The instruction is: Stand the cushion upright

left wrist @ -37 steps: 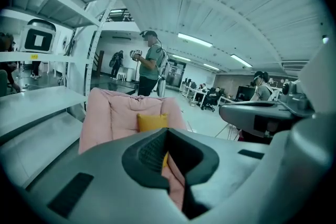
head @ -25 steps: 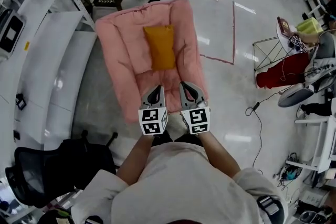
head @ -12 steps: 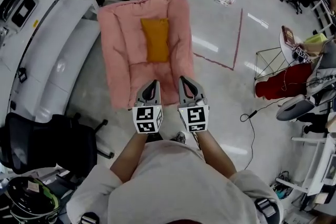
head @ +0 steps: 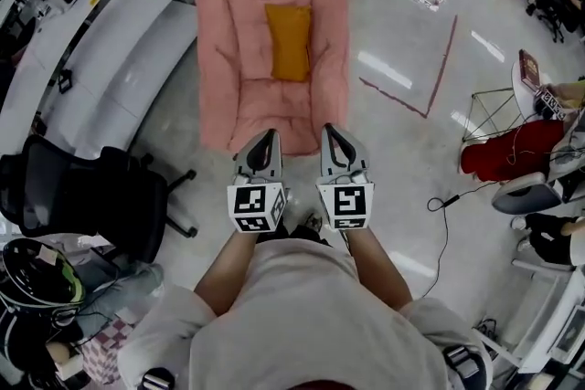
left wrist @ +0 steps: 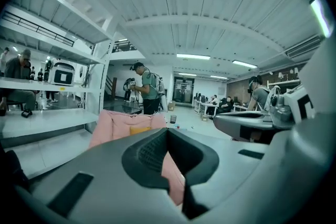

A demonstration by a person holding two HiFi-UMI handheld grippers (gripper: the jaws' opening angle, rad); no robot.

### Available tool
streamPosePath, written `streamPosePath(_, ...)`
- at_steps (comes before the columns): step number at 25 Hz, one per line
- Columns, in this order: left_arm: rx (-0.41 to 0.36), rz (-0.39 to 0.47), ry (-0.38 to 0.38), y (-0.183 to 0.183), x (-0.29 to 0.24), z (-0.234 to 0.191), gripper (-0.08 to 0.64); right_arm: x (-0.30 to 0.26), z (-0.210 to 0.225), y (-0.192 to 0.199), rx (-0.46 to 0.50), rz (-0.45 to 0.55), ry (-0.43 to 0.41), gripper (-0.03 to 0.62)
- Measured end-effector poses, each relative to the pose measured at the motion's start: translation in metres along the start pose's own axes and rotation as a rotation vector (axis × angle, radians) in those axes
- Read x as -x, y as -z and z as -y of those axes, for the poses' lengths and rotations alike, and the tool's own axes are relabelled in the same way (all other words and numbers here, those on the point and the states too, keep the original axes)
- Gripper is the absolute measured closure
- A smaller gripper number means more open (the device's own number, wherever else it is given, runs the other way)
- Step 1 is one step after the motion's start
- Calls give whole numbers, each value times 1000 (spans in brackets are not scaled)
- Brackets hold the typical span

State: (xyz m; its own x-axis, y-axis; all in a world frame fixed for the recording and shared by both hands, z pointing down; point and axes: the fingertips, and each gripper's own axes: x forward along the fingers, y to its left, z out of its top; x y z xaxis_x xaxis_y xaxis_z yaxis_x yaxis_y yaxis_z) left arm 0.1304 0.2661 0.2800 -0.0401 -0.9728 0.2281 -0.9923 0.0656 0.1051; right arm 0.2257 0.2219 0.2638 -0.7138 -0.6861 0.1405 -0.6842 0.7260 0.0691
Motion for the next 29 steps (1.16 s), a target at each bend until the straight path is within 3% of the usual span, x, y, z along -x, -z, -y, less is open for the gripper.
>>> streamPosePath(10, -27, 41, 4, -14, 26, 36, 546, 35, -6, -11, -47, 48, -46, 584)
streamPosePath(17, -28, 52, 2, -17, 31, 27, 546, 36, -8, -12, -39, 54, -30, 584)
streamPosePath(29, -67, 46, 29, 0, 25, 60, 547, 54, 12, 0, -47, 75, -14, 584)
